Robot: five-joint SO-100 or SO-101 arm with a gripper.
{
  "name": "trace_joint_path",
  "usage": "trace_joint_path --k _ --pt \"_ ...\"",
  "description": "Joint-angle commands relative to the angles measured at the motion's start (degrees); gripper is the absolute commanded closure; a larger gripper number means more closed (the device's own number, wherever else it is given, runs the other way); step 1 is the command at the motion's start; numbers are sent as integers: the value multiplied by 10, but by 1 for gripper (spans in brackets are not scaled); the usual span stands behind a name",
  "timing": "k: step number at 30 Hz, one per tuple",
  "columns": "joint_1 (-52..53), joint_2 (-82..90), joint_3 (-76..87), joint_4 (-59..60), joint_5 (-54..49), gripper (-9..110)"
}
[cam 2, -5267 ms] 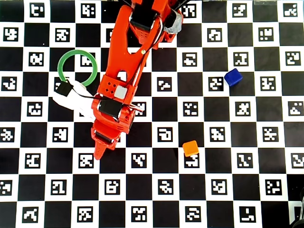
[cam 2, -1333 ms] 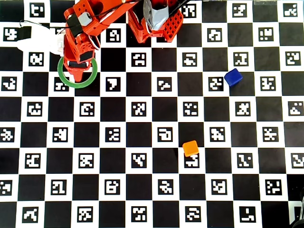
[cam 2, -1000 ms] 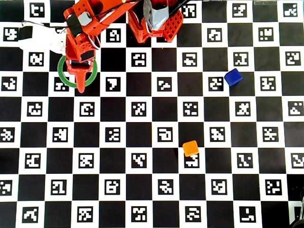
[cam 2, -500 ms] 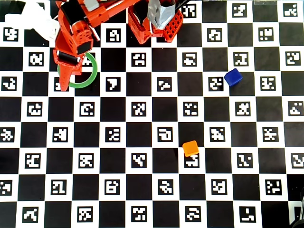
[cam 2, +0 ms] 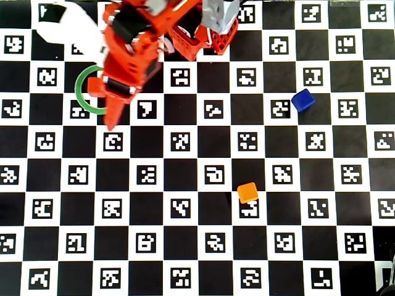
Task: Grab the red cube then put it in the green circle then put the blue cube on top and finally the orange cube on top
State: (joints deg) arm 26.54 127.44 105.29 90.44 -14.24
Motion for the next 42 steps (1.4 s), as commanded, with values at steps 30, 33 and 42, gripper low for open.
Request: trace_joint_path --k 30,33,42 --pt "-644 -22 76 -48 155 53" --pt "-662 -23 90 -70 146 53" --pt "-744 -105 115 -120 221 51"
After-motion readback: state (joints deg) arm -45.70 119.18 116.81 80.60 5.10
